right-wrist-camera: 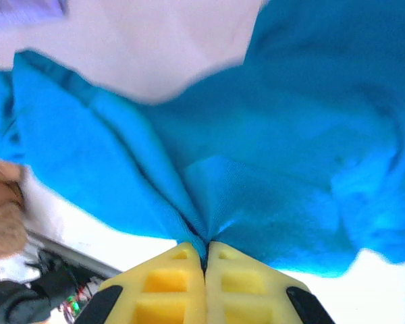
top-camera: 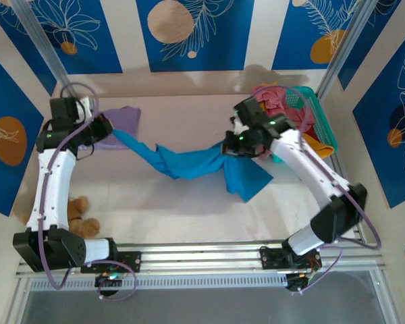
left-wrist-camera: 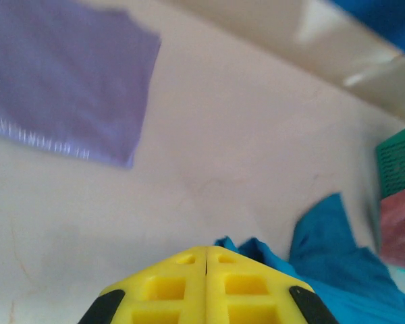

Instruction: Fold and stack the t-shirts

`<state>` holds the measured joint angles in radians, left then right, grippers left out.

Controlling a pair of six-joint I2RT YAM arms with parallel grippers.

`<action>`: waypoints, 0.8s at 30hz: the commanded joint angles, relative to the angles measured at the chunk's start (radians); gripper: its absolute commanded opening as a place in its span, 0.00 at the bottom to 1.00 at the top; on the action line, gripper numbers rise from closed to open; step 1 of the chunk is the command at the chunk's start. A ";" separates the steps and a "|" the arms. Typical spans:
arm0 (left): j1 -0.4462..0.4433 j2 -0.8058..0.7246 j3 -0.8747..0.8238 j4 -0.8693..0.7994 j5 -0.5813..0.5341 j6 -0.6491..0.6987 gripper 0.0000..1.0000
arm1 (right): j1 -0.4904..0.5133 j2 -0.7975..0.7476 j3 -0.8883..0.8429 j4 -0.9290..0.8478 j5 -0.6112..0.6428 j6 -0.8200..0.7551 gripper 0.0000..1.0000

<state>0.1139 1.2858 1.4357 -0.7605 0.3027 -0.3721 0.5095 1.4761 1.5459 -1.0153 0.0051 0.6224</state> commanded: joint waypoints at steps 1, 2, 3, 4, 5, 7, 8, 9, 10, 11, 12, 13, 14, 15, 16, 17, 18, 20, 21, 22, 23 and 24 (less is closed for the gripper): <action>0.007 -0.013 0.153 -0.031 -0.057 0.010 0.00 | -0.005 -0.145 0.033 -0.026 0.101 -0.022 0.00; 0.007 -0.030 0.173 -0.011 -0.091 0.006 0.00 | -0.008 -0.185 0.023 -0.012 0.139 -0.017 0.00; 0.007 -0.051 0.181 0.023 -0.132 0.006 0.00 | -0.023 -0.225 0.006 -0.001 0.169 -0.010 0.00; 0.010 -0.070 0.182 0.054 -0.167 0.006 0.00 | -0.045 -0.256 -0.014 0.001 0.179 0.002 0.00; 0.012 -0.075 0.186 0.070 -0.184 0.006 0.00 | -0.073 -0.273 -0.034 -0.003 0.167 0.013 0.00; 0.020 -0.055 0.220 0.055 -0.163 0.004 0.00 | -0.140 -0.286 -0.077 -0.008 0.075 0.020 0.04; 0.020 -0.034 0.235 0.034 -0.127 0.002 0.00 | -0.161 -0.280 -0.097 -0.011 0.023 0.018 0.06; 0.018 -0.014 0.232 0.021 -0.076 -0.005 0.00 | -0.168 -0.270 -0.114 -0.015 -0.007 0.015 0.10; 0.020 0.008 0.213 0.012 -0.026 -0.012 0.00 | -0.170 -0.254 -0.134 -0.010 -0.033 0.011 0.17; 0.020 0.030 0.193 0.001 0.006 -0.017 0.00 | -0.173 -0.232 -0.148 -0.012 -0.060 0.002 0.19; 0.020 0.054 0.162 -0.008 0.025 -0.019 0.00 | -0.175 -0.201 -0.154 -0.017 -0.070 -0.004 0.20; 0.020 0.068 0.118 0.004 0.038 -0.021 0.00 | -0.176 -0.170 -0.163 -0.009 -0.076 -0.017 0.20; 0.020 0.076 0.072 0.031 0.046 -0.026 0.00 | -0.181 -0.139 -0.169 -0.005 -0.072 -0.028 0.20; 0.020 0.082 0.019 0.072 0.051 -0.034 0.00 | -0.185 -0.103 -0.173 -0.004 -0.053 -0.039 0.21; 0.020 0.089 -0.019 0.100 0.057 -0.040 0.00 | -0.188 -0.073 -0.176 -0.003 -0.041 -0.052 0.22; 0.020 0.100 -0.046 0.122 0.069 -0.045 0.00 | -0.194 -0.035 -0.171 -0.014 -0.042 -0.065 0.25; 0.018 0.115 -0.064 0.128 0.080 -0.045 0.00 | -0.196 0.004 -0.159 -0.029 -0.054 -0.079 0.29; 0.018 0.134 -0.088 0.133 0.103 -0.046 0.00 | -0.165 0.051 -0.138 -0.043 -0.058 -0.096 0.36; 0.018 0.138 -0.101 0.137 0.104 -0.045 0.00 | -0.127 0.064 -0.135 -0.042 -0.038 -0.098 0.39; 0.018 0.136 -0.111 0.142 0.101 -0.042 0.00 | -0.093 0.077 -0.131 -0.042 -0.024 -0.098 0.42; 0.018 0.133 -0.123 0.146 0.097 -0.039 0.00 | -0.057 0.097 -0.123 -0.046 -0.022 -0.098 0.43; 0.018 0.131 -0.131 0.147 0.093 -0.036 0.00 | -0.021 0.118 -0.120 -0.049 -0.022 -0.090 0.43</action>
<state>0.1207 1.4593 1.3045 -0.6682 0.3595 -0.4103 0.4076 1.5795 1.3846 -1.0252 -0.0021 0.5499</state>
